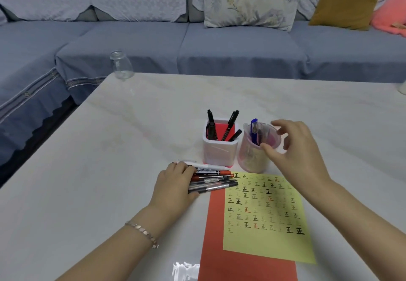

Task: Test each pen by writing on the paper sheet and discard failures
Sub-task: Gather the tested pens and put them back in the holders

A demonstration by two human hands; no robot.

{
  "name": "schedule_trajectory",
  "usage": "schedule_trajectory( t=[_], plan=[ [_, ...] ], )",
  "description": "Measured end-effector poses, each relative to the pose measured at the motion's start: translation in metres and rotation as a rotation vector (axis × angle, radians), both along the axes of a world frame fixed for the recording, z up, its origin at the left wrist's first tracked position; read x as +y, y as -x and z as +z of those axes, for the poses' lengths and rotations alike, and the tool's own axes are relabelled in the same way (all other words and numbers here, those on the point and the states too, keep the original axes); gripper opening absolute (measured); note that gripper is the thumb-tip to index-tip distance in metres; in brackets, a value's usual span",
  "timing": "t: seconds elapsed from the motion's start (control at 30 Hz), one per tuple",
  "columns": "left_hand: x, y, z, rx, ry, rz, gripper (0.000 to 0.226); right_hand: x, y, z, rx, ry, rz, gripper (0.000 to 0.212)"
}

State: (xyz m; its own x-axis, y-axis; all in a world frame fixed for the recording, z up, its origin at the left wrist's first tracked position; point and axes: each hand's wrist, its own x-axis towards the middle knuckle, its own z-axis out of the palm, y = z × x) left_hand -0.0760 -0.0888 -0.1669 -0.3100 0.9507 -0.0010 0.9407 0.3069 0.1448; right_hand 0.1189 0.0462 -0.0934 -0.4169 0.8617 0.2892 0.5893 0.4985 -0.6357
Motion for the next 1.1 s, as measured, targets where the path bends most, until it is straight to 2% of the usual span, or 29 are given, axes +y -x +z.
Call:
schedule_trajectory(
  t=[0.07,0.2,0.37,0.5,0.6,0.73,0.9,1.0,1.1],
  plan=[
    [0.001,0.002,-0.002,0.0,0.006,0.008,0.049,-0.02,-0.003,0.002,0.01,-0.122,0.08,0.033],
    [-0.001,0.006,-0.006,-0.008,0.042,-0.005,0.043,-0.042,0.01,-0.019,-0.178,-0.116,0.322,0.015],
    [0.0,0.006,-0.007,0.052,0.102,-0.035,0.035,-0.048,0.055,-0.056,-0.475,-0.177,0.571,0.027],
    [-0.007,0.005,-0.012,0.085,0.135,-0.008,0.032,-0.051,0.074,-0.075,-0.771,-0.315,0.608,0.048],
    [-0.013,0.005,-0.02,0.067,0.058,-0.039,0.032,-0.05,0.078,-0.089,-0.783,-0.328,0.547,0.044],
    [-0.017,0.007,-0.022,0.064,0.051,-0.072,0.039,-0.052,0.078,-0.096,-0.841,-0.435,0.565,0.034],
    [-0.024,0.009,-0.019,-0.018,-0.005,-0.115,0.023,-0.053,0.074,-0.098,-0.763,-0.502,0.61,0.029],
    [-0.025,0.01,-0.017,0.019,0.095,-0.117,0.025,-0.055,0.072,-0.098,-0.749,-0.494,0.644,0.026],
    [-0.023,0.008,-0.012,0.048,0.169,-0.138,0.026,-0.055,0.074,-0.095,-0.828,-0.468,0.667,0.02]
  ],
)
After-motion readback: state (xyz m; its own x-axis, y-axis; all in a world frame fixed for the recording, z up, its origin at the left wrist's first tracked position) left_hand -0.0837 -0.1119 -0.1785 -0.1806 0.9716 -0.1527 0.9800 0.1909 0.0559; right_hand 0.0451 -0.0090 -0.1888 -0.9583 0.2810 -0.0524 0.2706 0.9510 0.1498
